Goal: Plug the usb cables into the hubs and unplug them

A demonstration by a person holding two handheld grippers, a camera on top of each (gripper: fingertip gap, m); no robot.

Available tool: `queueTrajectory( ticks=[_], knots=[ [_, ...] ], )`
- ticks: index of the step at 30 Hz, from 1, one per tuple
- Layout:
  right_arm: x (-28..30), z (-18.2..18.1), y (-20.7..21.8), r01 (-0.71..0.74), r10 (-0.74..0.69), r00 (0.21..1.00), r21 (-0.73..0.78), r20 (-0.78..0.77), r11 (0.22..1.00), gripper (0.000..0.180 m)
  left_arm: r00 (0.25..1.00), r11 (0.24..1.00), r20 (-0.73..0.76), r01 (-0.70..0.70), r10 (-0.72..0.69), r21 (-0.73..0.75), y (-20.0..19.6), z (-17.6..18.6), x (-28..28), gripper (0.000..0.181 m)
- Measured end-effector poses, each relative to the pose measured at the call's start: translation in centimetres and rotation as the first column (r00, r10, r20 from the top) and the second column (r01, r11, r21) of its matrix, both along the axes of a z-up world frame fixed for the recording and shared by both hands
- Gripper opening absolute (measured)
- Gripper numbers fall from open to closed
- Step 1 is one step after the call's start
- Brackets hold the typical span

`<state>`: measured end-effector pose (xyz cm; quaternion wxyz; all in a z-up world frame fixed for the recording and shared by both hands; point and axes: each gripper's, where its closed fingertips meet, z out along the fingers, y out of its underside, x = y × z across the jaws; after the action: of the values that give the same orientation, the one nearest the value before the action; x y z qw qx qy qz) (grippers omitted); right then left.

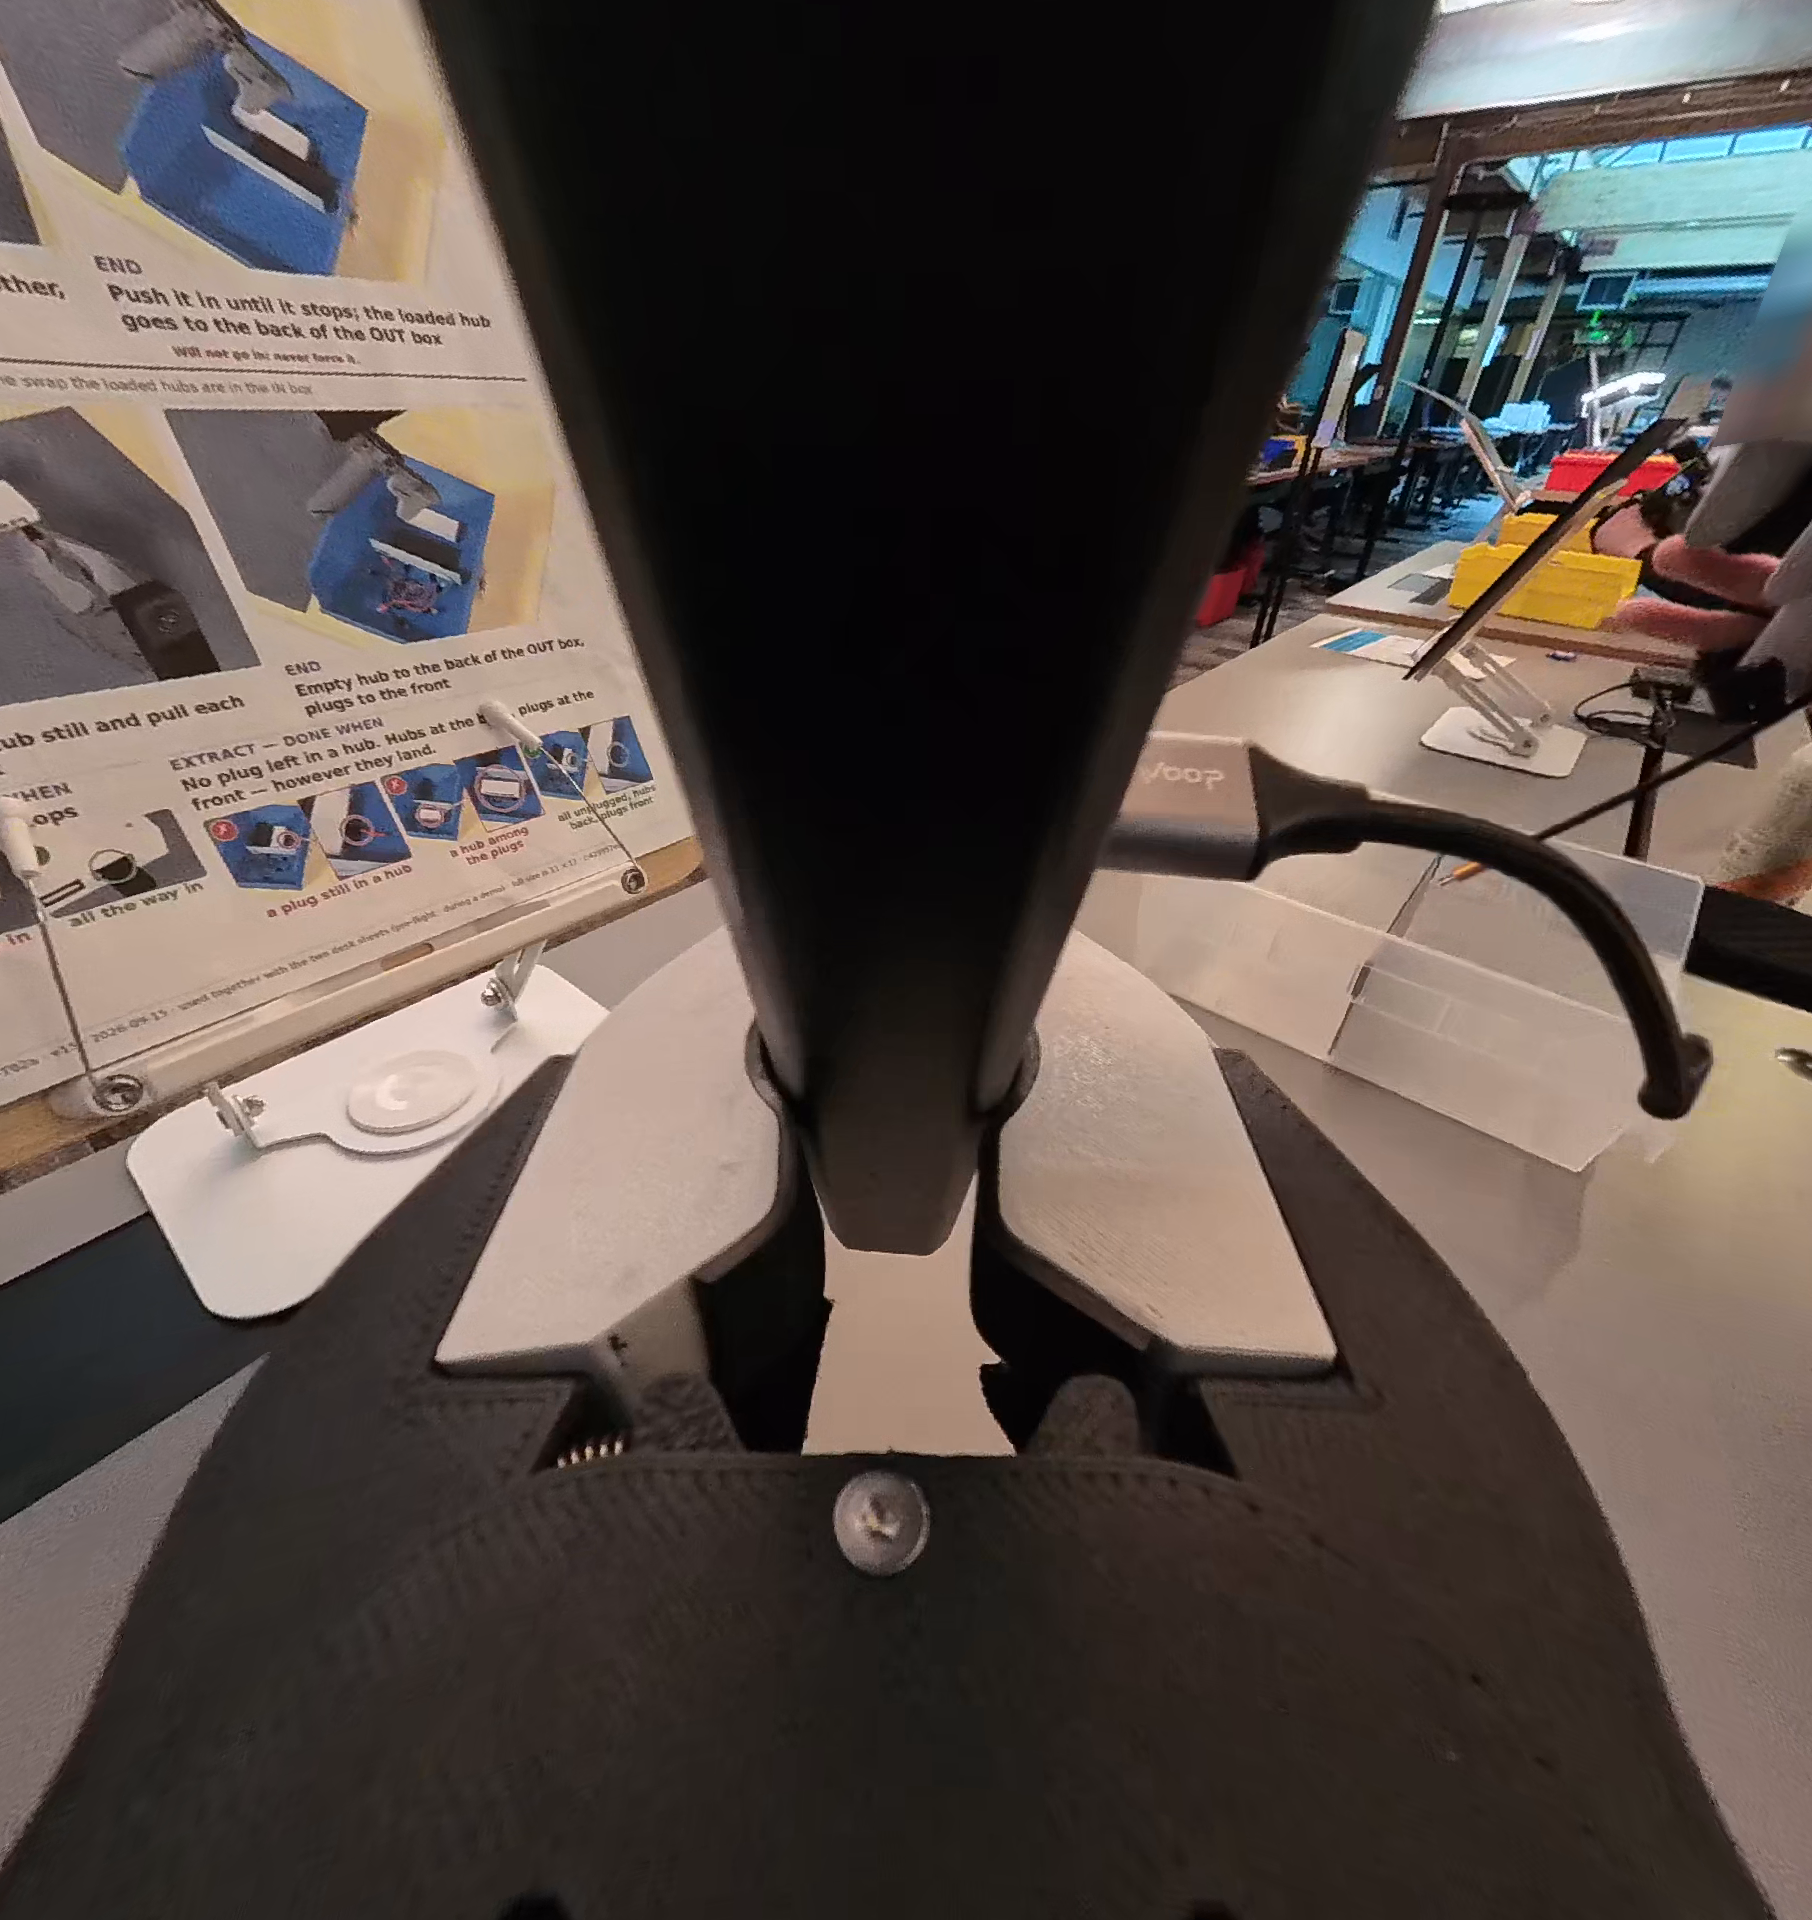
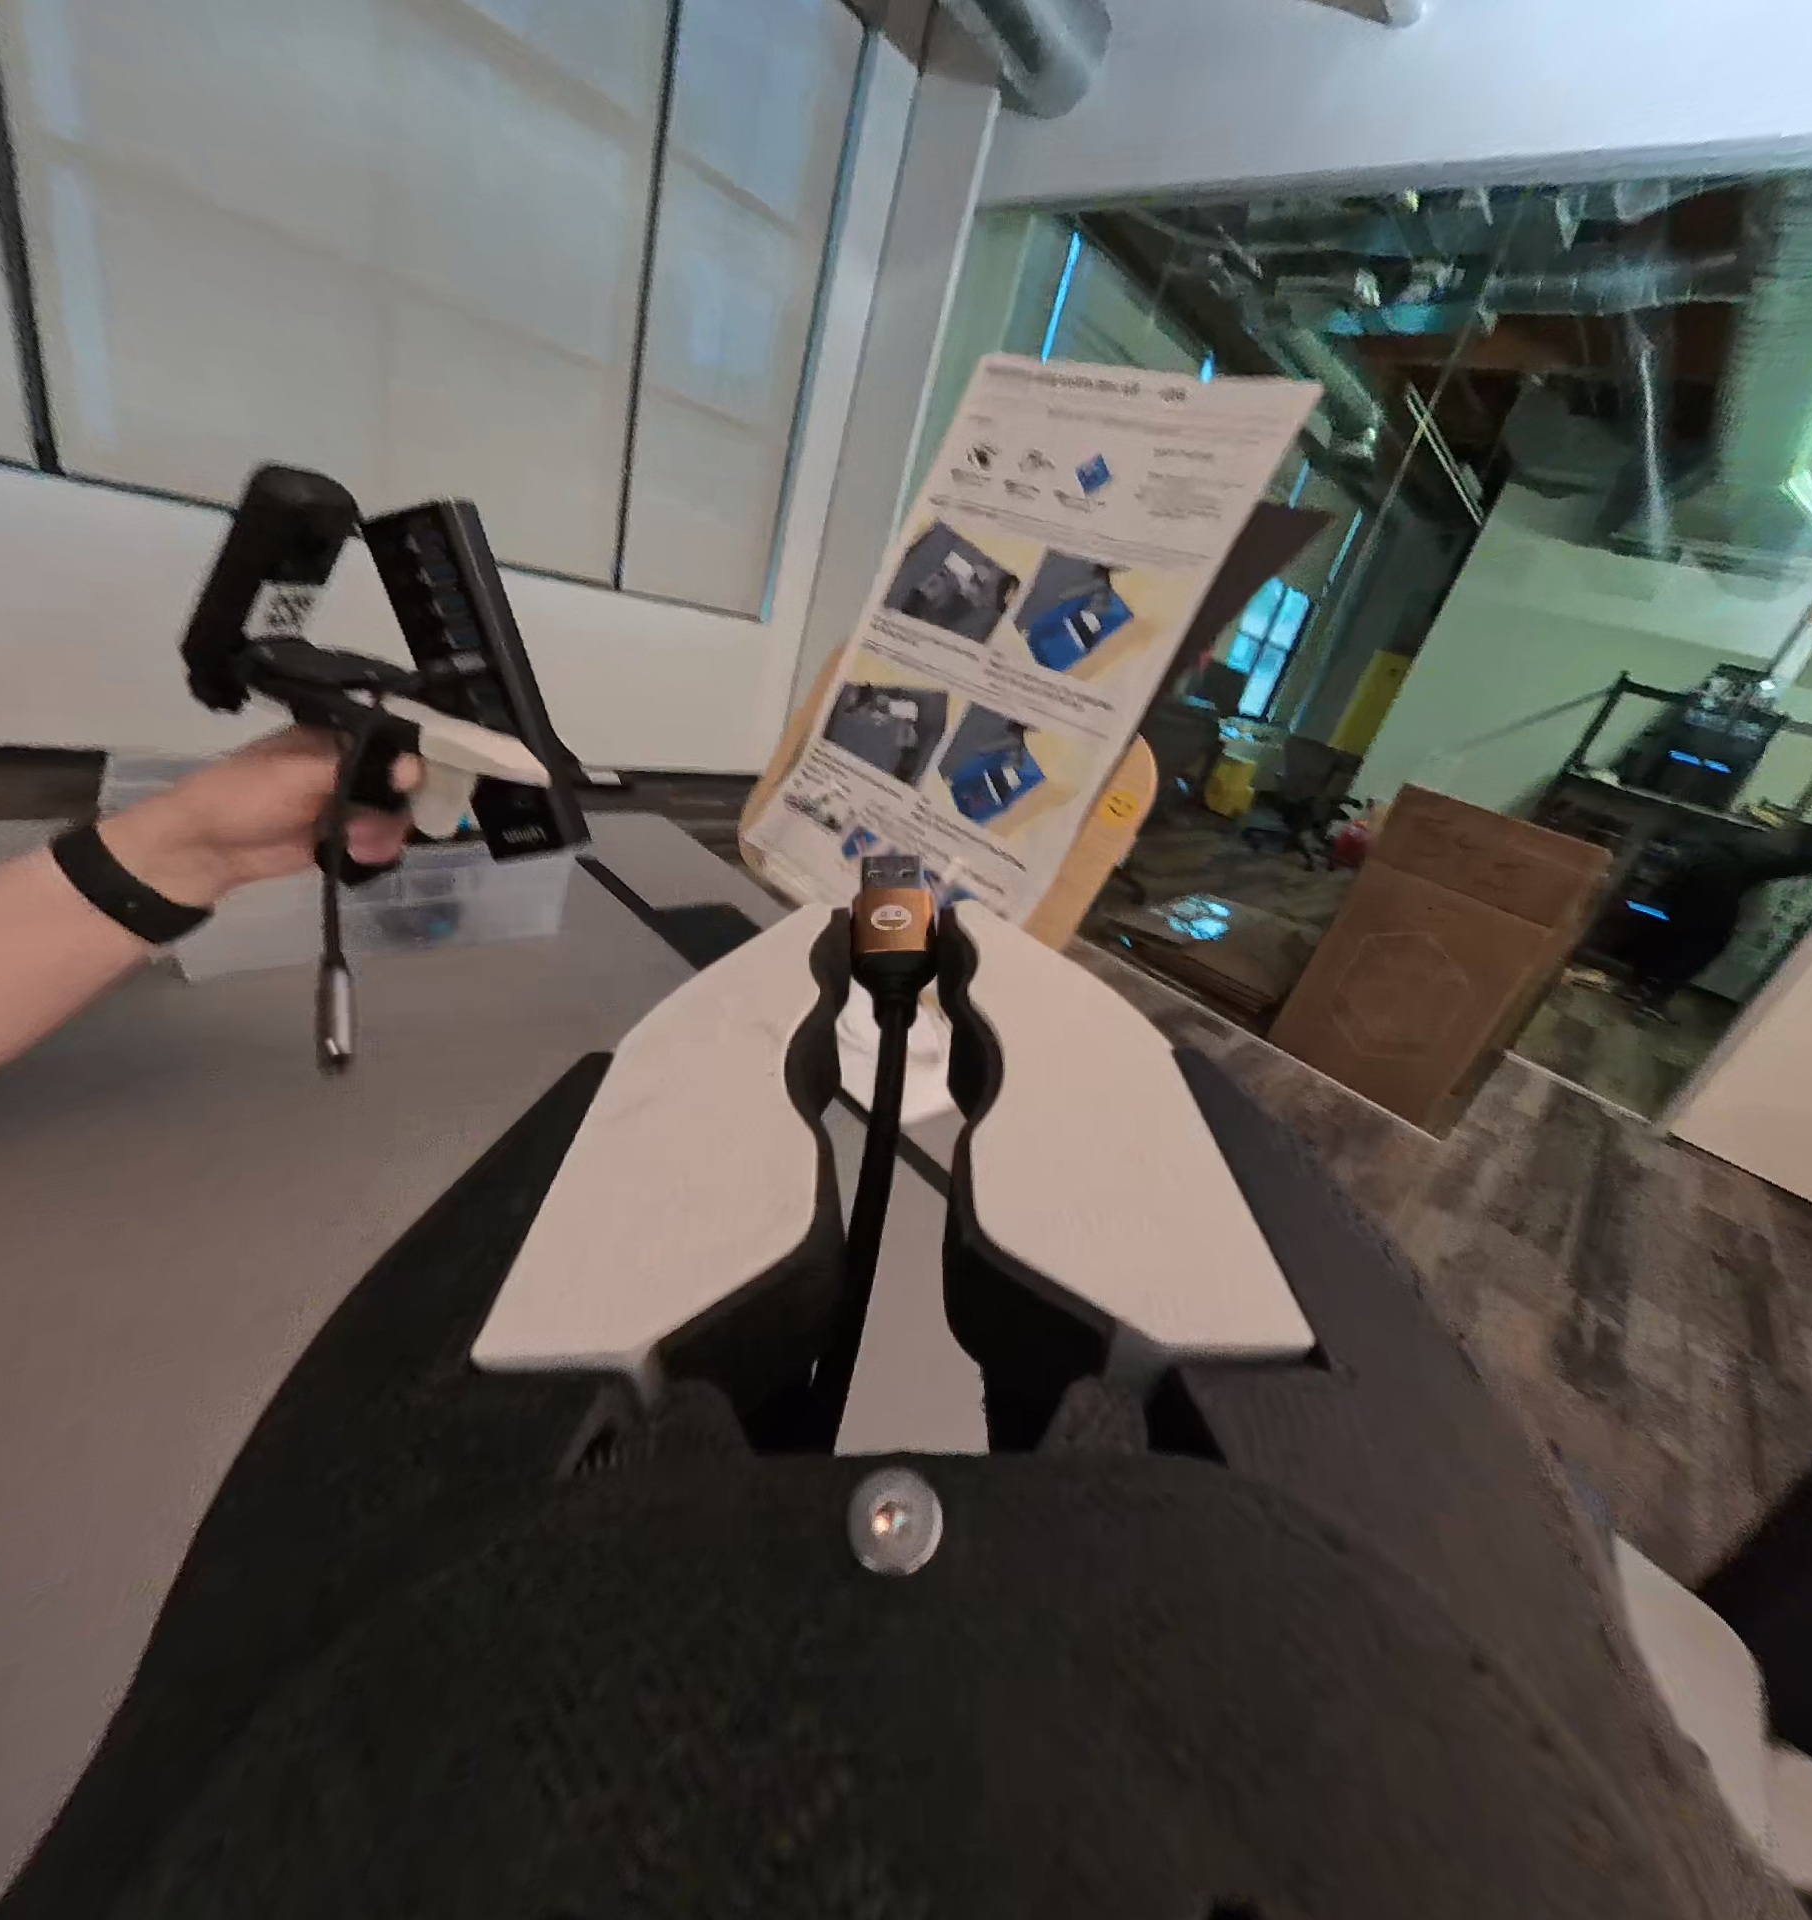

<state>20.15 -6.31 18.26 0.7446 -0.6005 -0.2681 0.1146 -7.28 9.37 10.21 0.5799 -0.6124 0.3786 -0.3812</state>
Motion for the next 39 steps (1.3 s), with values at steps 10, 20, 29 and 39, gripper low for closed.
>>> queueTrajectory(
  ticks=[10,20,29,39],
  knots=[
    [4.7,-10.1,0.8,-0.006,0.009,1.0,-0.294,0.009,0.956,0.016,0.999,0.999,0.027,0.033,-0.032,-0.031,-0.2,0.0,-0.1,0.03],
    [8.0,-18.3,0.8,0.035,-0.004,0.998,-0.492,0.064,0.87,0.017,0.998,0.998,0.003,0.063,-0.063,-0.02,-0.9,-0.1,0.6,0.03],
    [8.4,-17.5,0.0,0.04,0.009,0.996,-0.511,0.094,0.859,0.03,0.996,0.996,0.022,0.09,-0.089,-0.026,-1.1,0.1,0.7,0.03],
    [-4.9,-4.2,2.0,0.172,-0.17,0.923,0.026,0.344,0.985,0.036,0.998,1.0,-0.059,-0.009,0.009,-0.005,-0.4,-1.4,2.1,0.03]
  ],
)
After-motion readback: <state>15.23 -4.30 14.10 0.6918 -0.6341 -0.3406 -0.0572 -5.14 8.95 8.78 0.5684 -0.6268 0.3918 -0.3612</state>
